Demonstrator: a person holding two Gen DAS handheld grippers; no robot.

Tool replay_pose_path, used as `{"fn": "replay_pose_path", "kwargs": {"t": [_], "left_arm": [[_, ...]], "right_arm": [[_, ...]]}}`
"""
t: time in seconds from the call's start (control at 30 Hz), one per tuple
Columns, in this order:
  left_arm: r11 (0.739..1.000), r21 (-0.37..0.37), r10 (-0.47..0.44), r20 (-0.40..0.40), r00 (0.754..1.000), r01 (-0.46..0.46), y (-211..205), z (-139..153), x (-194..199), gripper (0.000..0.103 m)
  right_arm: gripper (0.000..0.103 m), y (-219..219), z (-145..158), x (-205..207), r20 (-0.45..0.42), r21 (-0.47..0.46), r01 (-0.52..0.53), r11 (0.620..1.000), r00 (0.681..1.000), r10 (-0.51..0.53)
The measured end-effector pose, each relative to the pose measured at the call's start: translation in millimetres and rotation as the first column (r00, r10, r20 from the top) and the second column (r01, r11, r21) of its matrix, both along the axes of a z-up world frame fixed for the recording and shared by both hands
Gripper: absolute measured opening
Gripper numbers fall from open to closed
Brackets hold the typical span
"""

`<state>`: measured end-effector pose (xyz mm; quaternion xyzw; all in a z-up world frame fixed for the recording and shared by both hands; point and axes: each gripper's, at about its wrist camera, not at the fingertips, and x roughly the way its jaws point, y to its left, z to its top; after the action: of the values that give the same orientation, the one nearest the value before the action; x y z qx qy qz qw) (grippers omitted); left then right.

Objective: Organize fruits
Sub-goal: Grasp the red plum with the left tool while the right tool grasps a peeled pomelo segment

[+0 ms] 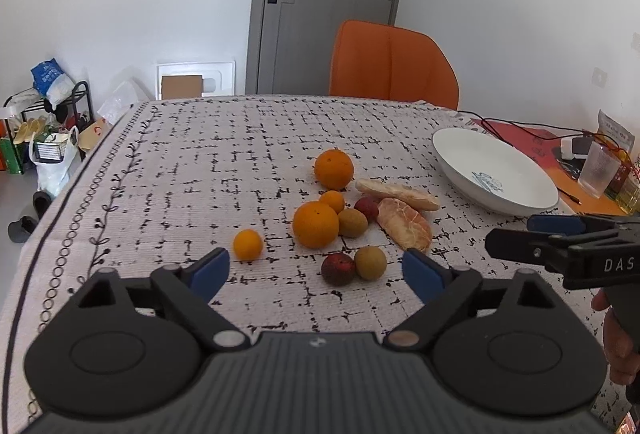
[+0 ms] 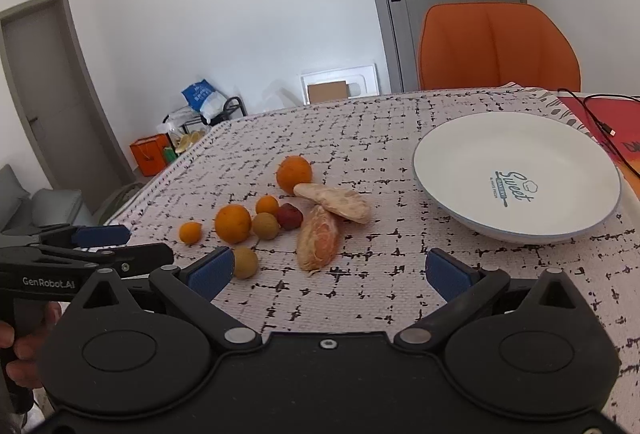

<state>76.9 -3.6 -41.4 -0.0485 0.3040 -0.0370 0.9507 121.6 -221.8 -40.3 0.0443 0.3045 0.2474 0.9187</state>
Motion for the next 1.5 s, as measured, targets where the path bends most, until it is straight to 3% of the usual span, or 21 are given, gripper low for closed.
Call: {"fn": "replay_pose_path", "kwargs": {"t": [0.53, 0.67, 0.9, 1.17, 1.37, 1.5], "left_arm": [[1.000, -0.026, -0.017, -0.087, 0.996, 0.014, -0.5, -30.1, 32.4, 0.046], [0.998, -0.048, -0.046, -0.089, 0.995, 0.042, -2.3, -34.1, 38.9, 0.042], [0.998, -0.012, -0.064, -0.085, 0.994, 0.063, -6.1, -37.6, 50.5, 0.022], [0.998, -0.039, -0.050, -0.086, 0.995, 0.046, 7.8, -33.6, 52.3, 0.022], [0.998, -0.048, -0.041, -0.086, 0.995, 0.037, 18.7, -28.4, 49.5, 0.022], [0.999, -0.031, -0.037, -0.082, 0.996, 0.035, 23.4, -22.8, 48.4, 0.022]], "right_arm": [[0.103, 13.4, -18.9, 26.5, -0.073, -0.007, -0.056, 0.998, 0.996, 0.056], [0.103, 16.8, -22.0, 33.8, -0.073, -0.009, -0.064, 0.998, 0.995, 0.063], [0.102, 23.9, -24.3, 43.1, -0.053, -0.010, -0.081, 0.997, 0.995, 0.080], [0.082, 36.3, -31.9, 53.8, -0.071, -0.028, -0.108, 0.994, 0.992, 0.106], [0.079, 55.1, -36.0, 56.1, -0.031, -0.113, -0.104, 0.988, 0.994, 0.101], [0.071, 63.3, -37.9, 56.2, -0.001, -0.136, -0.088, 0.987, 0.996, 0.089]]}}
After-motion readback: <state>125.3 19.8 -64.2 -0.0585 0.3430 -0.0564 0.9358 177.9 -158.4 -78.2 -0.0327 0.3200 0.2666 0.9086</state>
